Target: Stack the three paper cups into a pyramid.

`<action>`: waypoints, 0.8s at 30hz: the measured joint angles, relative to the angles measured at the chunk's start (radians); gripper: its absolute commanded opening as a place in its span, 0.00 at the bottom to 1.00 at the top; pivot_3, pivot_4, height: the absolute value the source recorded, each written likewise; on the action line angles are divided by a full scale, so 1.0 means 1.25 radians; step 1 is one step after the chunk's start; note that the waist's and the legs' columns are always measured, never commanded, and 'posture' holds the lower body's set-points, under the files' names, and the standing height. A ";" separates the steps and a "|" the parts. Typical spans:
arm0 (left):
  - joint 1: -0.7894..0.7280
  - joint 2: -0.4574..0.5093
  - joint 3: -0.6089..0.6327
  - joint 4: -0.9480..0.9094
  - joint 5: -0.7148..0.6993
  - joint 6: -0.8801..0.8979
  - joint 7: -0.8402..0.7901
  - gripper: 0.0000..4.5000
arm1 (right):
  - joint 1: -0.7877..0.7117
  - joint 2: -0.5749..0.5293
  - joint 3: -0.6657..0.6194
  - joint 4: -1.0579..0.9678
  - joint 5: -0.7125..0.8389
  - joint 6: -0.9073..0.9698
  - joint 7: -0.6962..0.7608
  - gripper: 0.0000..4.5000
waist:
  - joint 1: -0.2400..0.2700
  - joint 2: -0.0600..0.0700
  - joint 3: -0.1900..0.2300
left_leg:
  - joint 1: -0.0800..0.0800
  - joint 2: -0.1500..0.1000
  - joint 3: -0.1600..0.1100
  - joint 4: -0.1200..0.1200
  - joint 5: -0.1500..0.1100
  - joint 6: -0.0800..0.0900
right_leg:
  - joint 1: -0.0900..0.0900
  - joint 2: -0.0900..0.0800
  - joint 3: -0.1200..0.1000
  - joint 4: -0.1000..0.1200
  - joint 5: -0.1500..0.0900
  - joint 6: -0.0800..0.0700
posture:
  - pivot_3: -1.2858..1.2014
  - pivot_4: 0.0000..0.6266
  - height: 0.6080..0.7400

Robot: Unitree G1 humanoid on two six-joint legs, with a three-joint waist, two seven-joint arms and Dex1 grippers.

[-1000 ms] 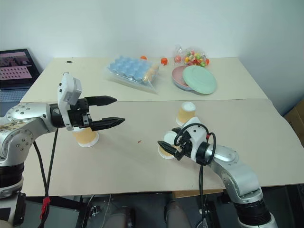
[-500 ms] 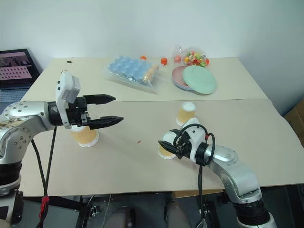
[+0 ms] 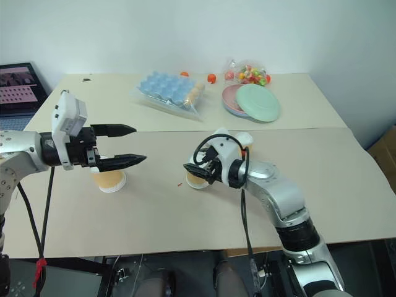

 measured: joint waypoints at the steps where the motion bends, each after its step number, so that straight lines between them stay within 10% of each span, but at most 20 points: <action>1: 0.008 0.005 0.004 -0.003 0.000 0.002 0.001 1.00 | -0.007 0.005 0.008 0.007 -0.004 0.000 0.002 0.62 | 0.000 0.000 0.000 | 0.000 0.000 0.000 0.000 0.000 0.000 | 0.000 0.000 0.000 0.000 0.000 0.000 | 0.52 0.24 1.00; 20: 0.131 0.045 0.045 -0.064 0.013 -0.025 0.012 1.00 | -0.045 0.101 0.082 0.108 -0.063 -0.034 0.046 0.62 | -0.001 0.000 0.000 | 0.001 0.001 0.000 0.000 0.000 0.000 | 0.000 0.001 -0.001 0.001 0.000 -0.001 | 0.52 0.24 1.00; 24: 0.140 0.056 0.047 -0.062 0.018 -0.034 0.001 1.00 | -0.039 0.103 0.078 0.108 -0.071 -0.038 0.046 0.96 | -0.001 0.000 0.000 | 0.001 0.001 0.000 0.000 0.000 0.000 | 0.000 0.001 -0.001 0.001 -0.001 -0.001 | 0.52 0.24 1.00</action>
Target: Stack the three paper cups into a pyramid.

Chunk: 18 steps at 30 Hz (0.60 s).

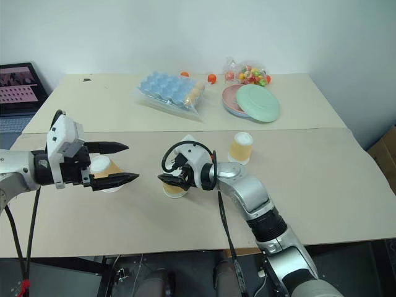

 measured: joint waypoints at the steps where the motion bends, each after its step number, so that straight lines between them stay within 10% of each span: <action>1: 0.000 0.004 0.001 0.002 0.005 -0.007 -0.002 1.00 | 0.004 0.002 0.000 0.001 -0.003 0.000 0.000 1.00 | 0.000 0.000 0.000 | 0.000 0.000 0.000 0.000 0.000 0.000 | 0.000 0.000 0.000 0.000 0.000 0.000 | 0.52 0.24 1.00; 18: -0.029 0.013 -0.009 0.063 0.024 -0.051 -0.026 1.00 | -0.049 -0.023 -0.233 -0.077 0.180 0.159 0.020 1.00 | 0.002 0.000 0.000 | 0.000 0.000 0.000 0.000 0.000 0.000 | 0.000 0.000 0.000 0.000 0.000 0.000 | 0.52 0.24 1.00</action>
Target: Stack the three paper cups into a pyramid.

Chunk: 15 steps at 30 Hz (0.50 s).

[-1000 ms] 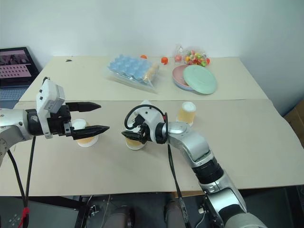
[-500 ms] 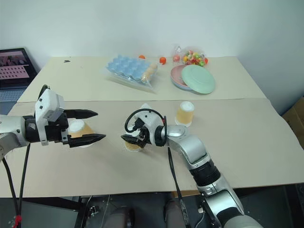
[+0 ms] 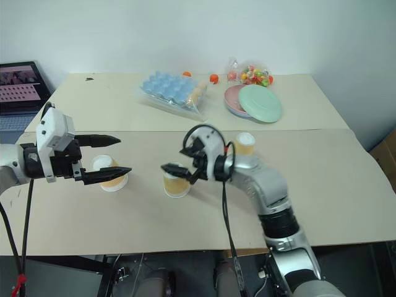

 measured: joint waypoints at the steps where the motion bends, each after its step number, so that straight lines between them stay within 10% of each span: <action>1: -0.005 -0.004 -0.008 0.003 0.000 0.000 -0.002 1.00 | -0.021 -0.003 -0.030 -0.005 0.018 0.010 -0.007 1.00 | -0.001 0.000 0.000 | 0.000 0.000 0.000 0.000 0.000 0.000 | 0.000 0.001 0.000 0.000 0.000 0.000 | 0.52 0.24 1.00; 9: -0.033 -0.009 -0.025 0.009 -0.012 0.004 -0.026 1.00 | 0.107 -0.295 -0.151 -0.038 -0.037 -0.048 0.003 1.00 | 0.014 -0.001 0.000 | -0.002 -0.001 0.001 -0.001 0.000 0.000 | 0.000 -0.002 0.000 -0.003 -0.001 0.000 | 0.52 0.24 1.00; 15: -0.085 -0.036 -0.044 0.019 -0.015 0.008 -0.018 1.00 | 0.271 -0.313 -0.196 -0.021 -0.064 -0.147 0.014 1.00 | -0.003 -0.001 0.000 | 0.001 0.000 0.001 -0.001 0.000 0.000 | 0.002 0.000 0.001 0.000 -0.001 0.000 | 0.52 0.24 1.00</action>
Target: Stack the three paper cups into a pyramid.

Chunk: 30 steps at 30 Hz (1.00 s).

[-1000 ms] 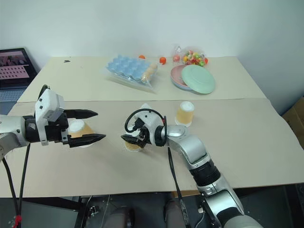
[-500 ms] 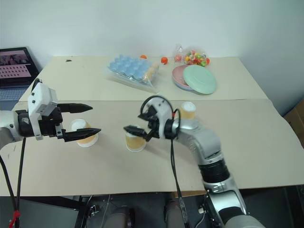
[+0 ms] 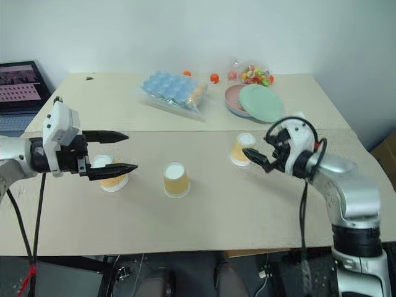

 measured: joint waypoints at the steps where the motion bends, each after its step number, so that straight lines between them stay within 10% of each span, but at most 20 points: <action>1: -0.002 -0.009 -0.003 -0.001 -0.002 0.003 0.006 1.00 | 0.016 0.007 0.000 0.012 -0.006 -0.022 0.001 1.00 | -0.002 0.000 0.000 | 0.000 0.000 0.000 0.000 0.000 0.000 | 0.000 0.000 0.000 0.000 0.000 0.000 | 0.52 0.24 1.00; 30: -0.019 -0.062 -0.024 -0.069 -0.064 0.083 0.106 1.00 | -0.316 0.155 0.154 0.636 -0.202 -0.442 0.087 1.00 | -0.017 0.000 0.000 | -0.001 0.000 0.000 0.000 0.000 0.000 | 0.000 0.000 0.000 0.000 0.002 -0.003 | 0.52 0.24 1.00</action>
